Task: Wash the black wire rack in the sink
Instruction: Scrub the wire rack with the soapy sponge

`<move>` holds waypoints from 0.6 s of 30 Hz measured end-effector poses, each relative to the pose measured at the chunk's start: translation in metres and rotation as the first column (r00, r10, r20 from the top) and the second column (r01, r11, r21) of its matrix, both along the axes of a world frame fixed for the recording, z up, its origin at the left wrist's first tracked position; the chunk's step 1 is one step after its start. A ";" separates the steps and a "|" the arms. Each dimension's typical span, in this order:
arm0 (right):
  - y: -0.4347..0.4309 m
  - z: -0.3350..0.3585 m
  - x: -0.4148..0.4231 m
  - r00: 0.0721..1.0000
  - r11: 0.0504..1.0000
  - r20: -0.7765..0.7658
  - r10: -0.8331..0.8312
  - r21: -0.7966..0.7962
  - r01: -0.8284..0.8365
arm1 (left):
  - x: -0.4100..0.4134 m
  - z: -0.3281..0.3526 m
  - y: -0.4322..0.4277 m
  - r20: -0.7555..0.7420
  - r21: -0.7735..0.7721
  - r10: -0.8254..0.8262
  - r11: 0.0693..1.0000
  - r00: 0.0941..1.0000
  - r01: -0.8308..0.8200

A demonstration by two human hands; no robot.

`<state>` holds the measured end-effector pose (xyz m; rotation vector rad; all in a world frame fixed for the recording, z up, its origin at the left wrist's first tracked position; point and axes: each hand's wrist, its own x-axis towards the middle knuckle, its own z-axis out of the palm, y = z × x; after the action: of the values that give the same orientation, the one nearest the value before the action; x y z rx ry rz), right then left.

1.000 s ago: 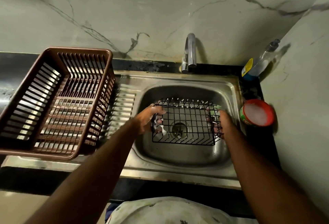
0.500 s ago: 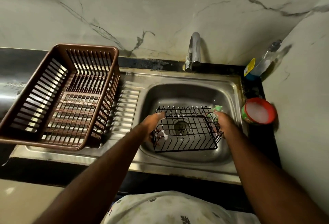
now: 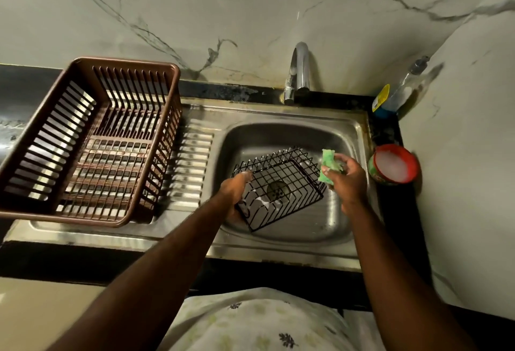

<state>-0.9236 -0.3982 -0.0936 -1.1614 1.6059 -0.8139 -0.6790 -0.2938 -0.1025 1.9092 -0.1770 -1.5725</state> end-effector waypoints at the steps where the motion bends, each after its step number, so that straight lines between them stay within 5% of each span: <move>1: 0.007 -0.003 -0.001 1.000 1.000 -0.020 0.013 -0.008 -0.014 | 0.001 -0.001 0.000 -0.022 0.004 0.010 1.000 1.000 -0.010; 8: 0.061 -0.005 0.021 0.934 0.984 -0.358 -0.006 -0.168 -0.059 | -0.005 0.019 0.000 -0.163 0.128 0.042 0.992 0.986 -0.021; 13: 0.095 -0.004 0.050 0.887 0.905 -0.453 0.093 -0.333 -0.265 | -0.009 0.001 0.001 -0.318 0.189 0.084 0.982 0.944 -0.024; 18: 0.097 0.003 0.046 0.898 0.904 -0.436 0.066 -0.354 -0.239 | -0.017 0.010 0.002 -0.282 0.177 0.130 0.981 0.950 -0.082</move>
<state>-0.8771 -0.3014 -0.0910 -1.8383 1.6964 -0.8528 -0.6959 -0.2916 -0.0928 1.7448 0.1856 -1.8188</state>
